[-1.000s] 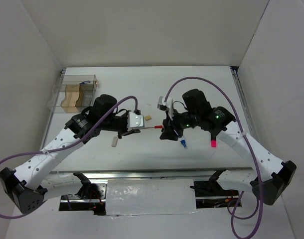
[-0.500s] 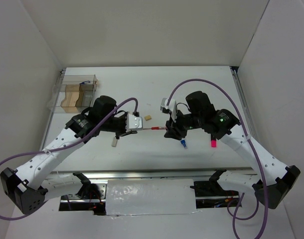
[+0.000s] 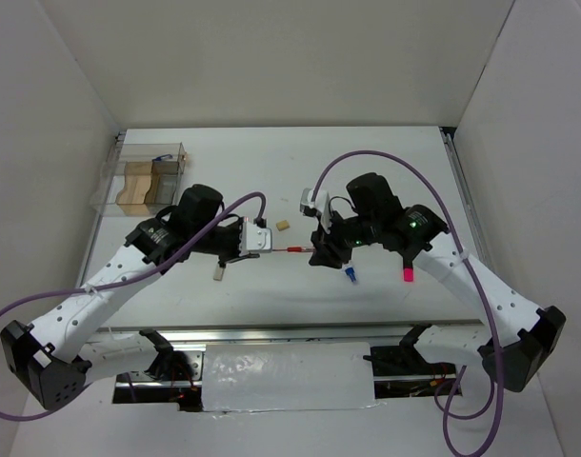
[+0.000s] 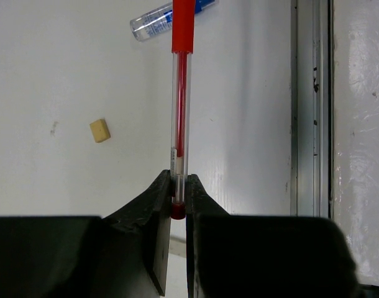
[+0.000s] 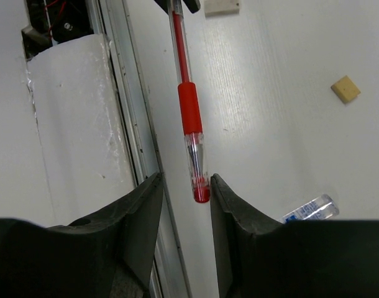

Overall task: Sort the stationery into containers
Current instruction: Close the pen cap on the pen.

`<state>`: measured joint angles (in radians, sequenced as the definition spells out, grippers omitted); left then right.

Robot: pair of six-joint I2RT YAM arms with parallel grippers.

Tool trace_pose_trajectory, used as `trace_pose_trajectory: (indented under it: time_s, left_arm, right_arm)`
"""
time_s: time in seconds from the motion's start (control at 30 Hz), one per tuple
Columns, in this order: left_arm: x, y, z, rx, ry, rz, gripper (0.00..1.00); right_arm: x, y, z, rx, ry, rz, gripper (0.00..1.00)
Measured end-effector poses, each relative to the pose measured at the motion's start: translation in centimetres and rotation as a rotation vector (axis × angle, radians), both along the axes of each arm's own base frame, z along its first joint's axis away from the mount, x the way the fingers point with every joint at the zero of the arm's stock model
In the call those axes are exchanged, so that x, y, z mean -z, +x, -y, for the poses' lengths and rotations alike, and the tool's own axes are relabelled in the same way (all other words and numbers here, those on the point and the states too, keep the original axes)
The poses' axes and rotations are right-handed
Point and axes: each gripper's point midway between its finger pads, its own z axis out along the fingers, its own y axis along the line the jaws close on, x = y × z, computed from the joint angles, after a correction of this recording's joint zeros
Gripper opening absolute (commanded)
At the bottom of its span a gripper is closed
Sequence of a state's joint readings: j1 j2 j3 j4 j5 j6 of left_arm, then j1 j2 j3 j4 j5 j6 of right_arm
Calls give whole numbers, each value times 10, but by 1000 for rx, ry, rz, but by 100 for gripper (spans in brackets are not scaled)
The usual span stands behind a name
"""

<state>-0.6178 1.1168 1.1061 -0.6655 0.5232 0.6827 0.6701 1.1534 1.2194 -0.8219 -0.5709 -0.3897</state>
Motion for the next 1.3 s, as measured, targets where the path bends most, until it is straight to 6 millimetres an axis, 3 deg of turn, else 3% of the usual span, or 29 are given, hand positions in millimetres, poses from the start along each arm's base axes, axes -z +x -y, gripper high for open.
trace_pose_trajectory:
  time_s: [0.17,0.23,0.37,0.47,0.57,0.6,0.67,0.7,0.8,1.03,1.2,1.3]
  left_arm:
    - [0,-4,4,27,2,11,0]
    - [0,-5,4,35,4,15,0]
    - [0,-5,5,40,5,16,0]
    - [0,-6,5,41,7,17,1]
    - [1,-6,5,41,9,14,20]
    - [1,-6,5,41,9,14,37]
    - [1,-6,5,37,9,13,59]
    - [1,-6,5,34,10,14,80]
    - [1,-4,4,8,12,5,90]
    - [-11,5,-3,-83,-22,62,83]
    - [-57,4,-10,-141,-136,205,72]
    - [-71,0,-4,-132,-153,233,70]
  right_arm:
    - [3,0,-8,-22,0,-12,47]
    - [5,1,-9,-22,-2,-15,43]
    - [4,0,-10,-29,3,-14,20]
    - [4,-1,-11,-37,8,-17,11]
    - [3,-2,-12,-43,12,-19,6]
    - [3,-2,-12,-44,13,-21,6]
    - [3,-3,-12,-47,15,-22,4]
    - [2,-3,-13,-49,17,-21,4]
    - [2,-4,-13,-54,21,-23,2]
    - [2,-3,-15,-45,29,-28,0]
    - [4,-1,-18,-20,41,-50,0]
    - [2,2,-22,-2,56,-64,0]
